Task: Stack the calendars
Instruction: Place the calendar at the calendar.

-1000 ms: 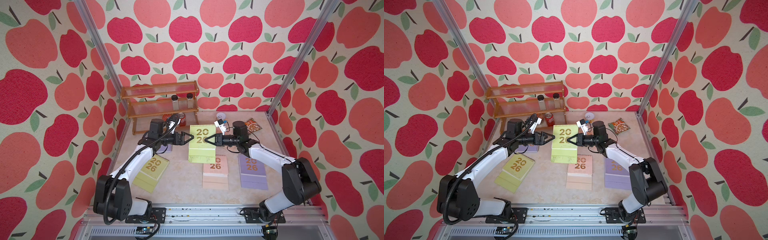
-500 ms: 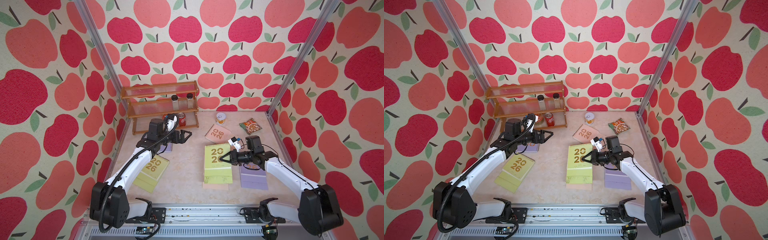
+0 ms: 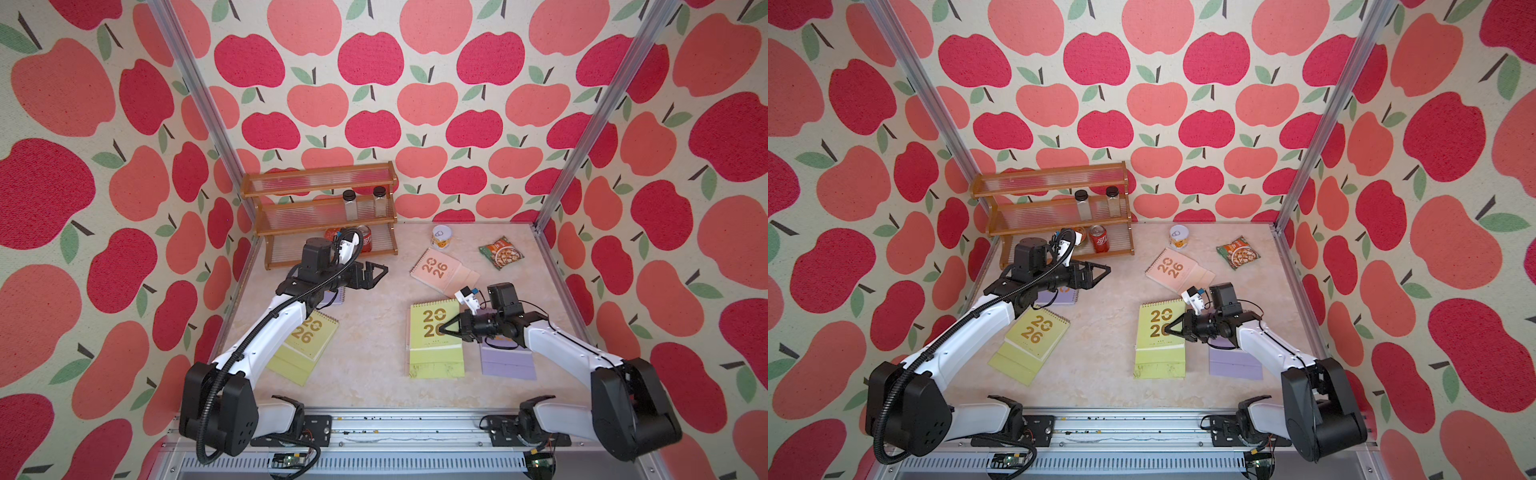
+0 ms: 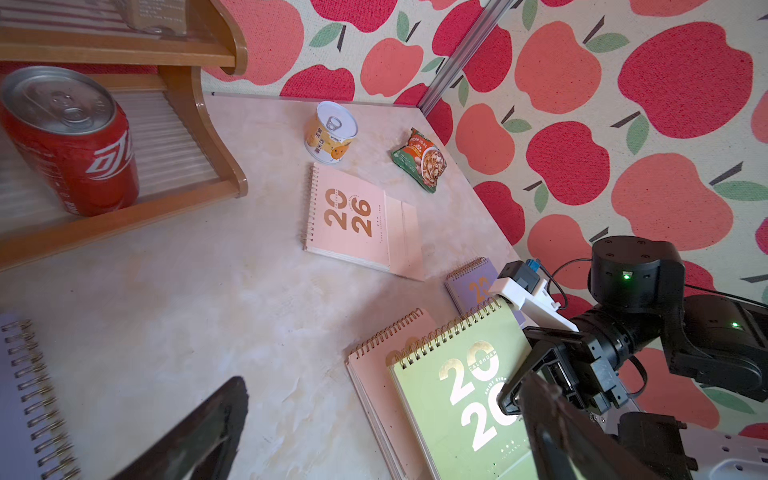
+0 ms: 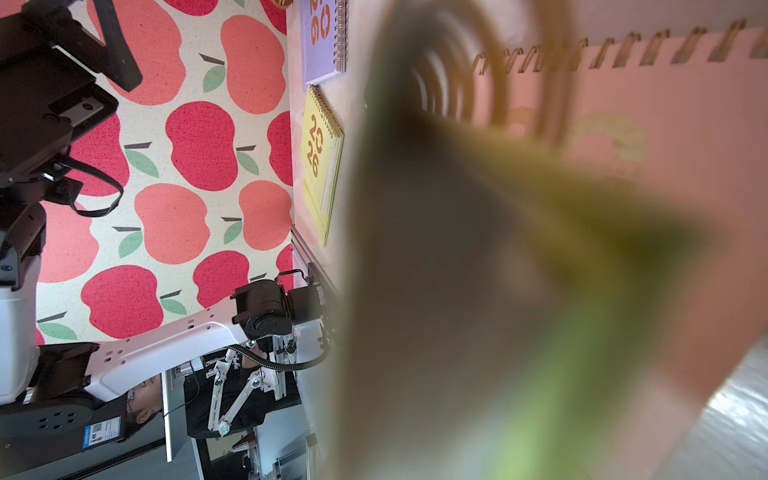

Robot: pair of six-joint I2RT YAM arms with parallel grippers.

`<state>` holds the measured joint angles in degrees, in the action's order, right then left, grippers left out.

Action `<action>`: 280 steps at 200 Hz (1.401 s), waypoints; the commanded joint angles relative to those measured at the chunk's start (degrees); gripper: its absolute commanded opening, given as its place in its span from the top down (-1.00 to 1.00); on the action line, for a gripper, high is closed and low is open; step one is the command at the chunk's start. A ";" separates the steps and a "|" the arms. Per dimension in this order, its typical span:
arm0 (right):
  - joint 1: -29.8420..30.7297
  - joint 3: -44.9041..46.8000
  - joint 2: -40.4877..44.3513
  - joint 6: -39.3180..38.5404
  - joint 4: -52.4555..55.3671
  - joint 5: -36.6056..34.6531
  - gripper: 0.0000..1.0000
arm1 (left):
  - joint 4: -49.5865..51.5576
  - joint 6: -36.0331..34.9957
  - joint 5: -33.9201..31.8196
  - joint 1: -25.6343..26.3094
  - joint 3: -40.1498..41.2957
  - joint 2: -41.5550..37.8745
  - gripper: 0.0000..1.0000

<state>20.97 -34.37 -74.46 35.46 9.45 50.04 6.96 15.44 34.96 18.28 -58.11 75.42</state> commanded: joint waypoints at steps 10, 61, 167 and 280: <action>-0.32 0.58 -2.38 1.45 -5.77 1.50 1.00 | -0.61 -1.31 0.50 0.40 -0.43 0.23 -0.99; -0.32 0.48 -4.44 0.01 -5.37 1.21 1.00 | 0.26 -1.73 0.46 0.35 -0.87 0.43 -0.99; -0.49 0.03 -8.83 -1.14 -5.74 -0.91 1.00 | 0.72 -1.90 0.87 0.35 -1.40 1.45 -0.99; -0.49 -1.17 -9.83 -4.17 -0.15 -6.26 0.74 | 1.52 -2.17 0.80 0.36 -1.61 1.82 -0.99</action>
<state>20.86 -34.28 -83.66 33.32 5.69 47.27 7.11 14.50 34.98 18.33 -58.13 76.84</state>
